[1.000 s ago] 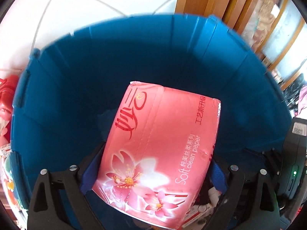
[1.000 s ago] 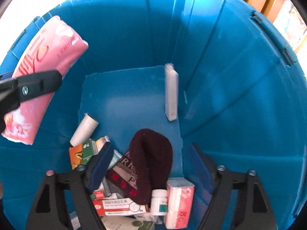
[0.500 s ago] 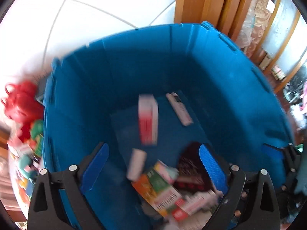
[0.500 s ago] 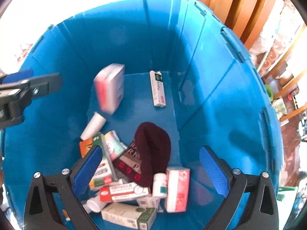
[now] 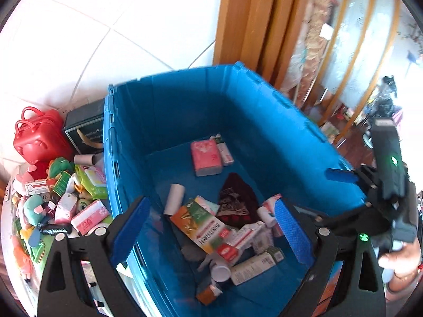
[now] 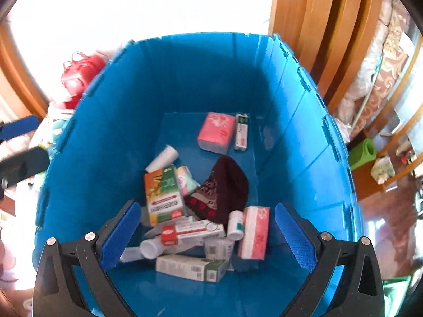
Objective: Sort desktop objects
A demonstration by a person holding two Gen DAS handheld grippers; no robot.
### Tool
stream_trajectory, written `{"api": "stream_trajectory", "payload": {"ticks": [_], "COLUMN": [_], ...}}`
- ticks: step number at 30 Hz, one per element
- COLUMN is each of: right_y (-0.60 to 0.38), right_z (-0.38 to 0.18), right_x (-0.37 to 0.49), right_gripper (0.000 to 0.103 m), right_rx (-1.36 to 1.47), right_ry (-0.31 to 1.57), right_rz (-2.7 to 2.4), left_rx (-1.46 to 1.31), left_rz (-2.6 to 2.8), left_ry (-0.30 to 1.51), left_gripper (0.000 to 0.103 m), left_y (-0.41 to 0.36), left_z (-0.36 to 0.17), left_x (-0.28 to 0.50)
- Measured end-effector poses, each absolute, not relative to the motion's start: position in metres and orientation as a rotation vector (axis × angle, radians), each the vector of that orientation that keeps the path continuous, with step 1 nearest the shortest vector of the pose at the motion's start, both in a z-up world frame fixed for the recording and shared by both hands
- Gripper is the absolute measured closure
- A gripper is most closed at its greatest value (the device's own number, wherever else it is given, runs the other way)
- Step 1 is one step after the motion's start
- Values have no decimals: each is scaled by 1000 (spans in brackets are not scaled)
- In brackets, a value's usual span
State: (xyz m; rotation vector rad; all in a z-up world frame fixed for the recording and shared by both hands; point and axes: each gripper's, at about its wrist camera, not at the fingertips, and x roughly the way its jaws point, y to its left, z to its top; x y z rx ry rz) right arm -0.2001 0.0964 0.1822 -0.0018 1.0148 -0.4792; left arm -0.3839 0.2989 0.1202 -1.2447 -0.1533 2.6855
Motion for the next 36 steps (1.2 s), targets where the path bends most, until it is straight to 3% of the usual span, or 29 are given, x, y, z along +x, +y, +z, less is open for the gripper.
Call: {"api": "stream_trajectory", "payload": {"ticks": [10, 16, 36], "right_y": [105, 98, 87], "right_z": [160, 155, 145], "right_x": [-241, -258, -265], "right_gripper": [0, 0, 0], "right_rx": [-25, -23, -26], "right_ry": [990, 986, 970], "right_rz": [-515, -552, -586], "left_rx": [-1094, -1016, -1241], "left_rz": [2875, 2906, 2861], "left_ry": [-101, -164, -162], "left_gripper": [6, 6, 6], "left_y": [331, 338, 352], "left_z": [93, 85, 53], "left_x": [-335, -330, -347]}}
